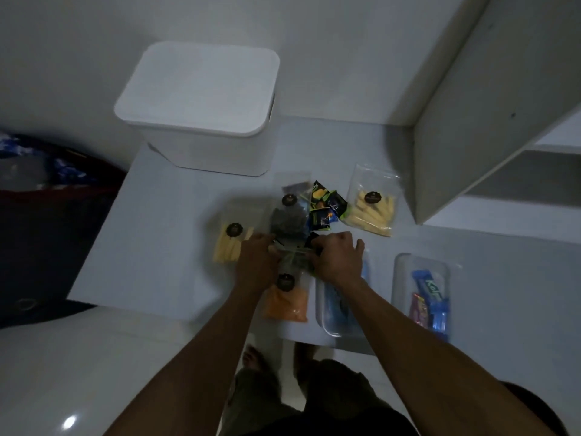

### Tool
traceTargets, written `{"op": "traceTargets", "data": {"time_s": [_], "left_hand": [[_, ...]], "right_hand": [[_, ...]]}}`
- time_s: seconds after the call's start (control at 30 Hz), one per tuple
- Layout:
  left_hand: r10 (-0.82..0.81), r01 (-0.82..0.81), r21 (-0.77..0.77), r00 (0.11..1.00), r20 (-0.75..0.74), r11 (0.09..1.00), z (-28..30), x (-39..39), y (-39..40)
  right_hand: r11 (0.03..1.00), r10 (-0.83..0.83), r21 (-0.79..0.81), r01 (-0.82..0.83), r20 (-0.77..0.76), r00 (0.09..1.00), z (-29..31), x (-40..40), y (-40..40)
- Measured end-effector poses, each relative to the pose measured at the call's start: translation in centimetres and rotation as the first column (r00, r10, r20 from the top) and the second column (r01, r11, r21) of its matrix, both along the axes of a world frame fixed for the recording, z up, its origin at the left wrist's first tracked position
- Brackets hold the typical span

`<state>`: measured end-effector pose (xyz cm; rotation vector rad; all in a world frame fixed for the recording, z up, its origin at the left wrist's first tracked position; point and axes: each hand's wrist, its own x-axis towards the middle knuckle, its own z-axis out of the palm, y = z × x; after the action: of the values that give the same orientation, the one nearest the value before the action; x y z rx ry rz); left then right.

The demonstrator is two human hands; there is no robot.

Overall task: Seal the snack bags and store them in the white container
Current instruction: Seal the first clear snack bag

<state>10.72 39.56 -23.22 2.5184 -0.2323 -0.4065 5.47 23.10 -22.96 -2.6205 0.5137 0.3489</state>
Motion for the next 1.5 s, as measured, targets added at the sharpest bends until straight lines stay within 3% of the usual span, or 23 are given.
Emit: {"op": "traceTargets", "data": {"time_s": [0.37, 0.73, 0.8, 0.93, 1.07, 1.5], "left_hand": [[-0.044, 0.046, 0.055, 0.998, -0.047, 0.997, -0.1, 1.4, 0.3], [-0.056, 0.054, -0.096, 0.998, -0.011, 0.994, 5.7, 1.3, 5.4], [-0.071, 0.071, -0.151, 0.997, 0.005, 0.986, 7.2, 1.1, 5.9], [-0.049, 0.067, -0.275, 0.996, 0.072, 0.959, 10.6, 0.4, 6.7], [-0.05, 0.106, -0.325, 0.983, 0.174, 0.94, 14.0, 0.1, 7.4], [0.067, 0.084, -0.561, 0.968, 0.244, 0.823, 20.2, -2.0, 9.9]], "right_hand": [[0.996, 0.06, -0.068, -0.06, 0.001, 0.998, -0.4, 0.7, 0.4], [0.953, -0.078, 0.304, 0.011, 0.21, 0.975, 6.2, 0.2, 2.2], [0.958, -0.029, 0.283, -0.044, 0.251, 0.968, 7.8, 0.3, 2.8], [0.981, 0.16, 0.057, -0.187, 0.316, 0.935, 11.7, 0.7, 4.6], [0.974, 0.228, -0.084, -0.212, 0.41, 0.883, 14.8, 0.6, 6.4], [0.98, 0.196, -0.081, -0.18, 0.508, 0.839, 22.1, -1.4, 9.8]]}}
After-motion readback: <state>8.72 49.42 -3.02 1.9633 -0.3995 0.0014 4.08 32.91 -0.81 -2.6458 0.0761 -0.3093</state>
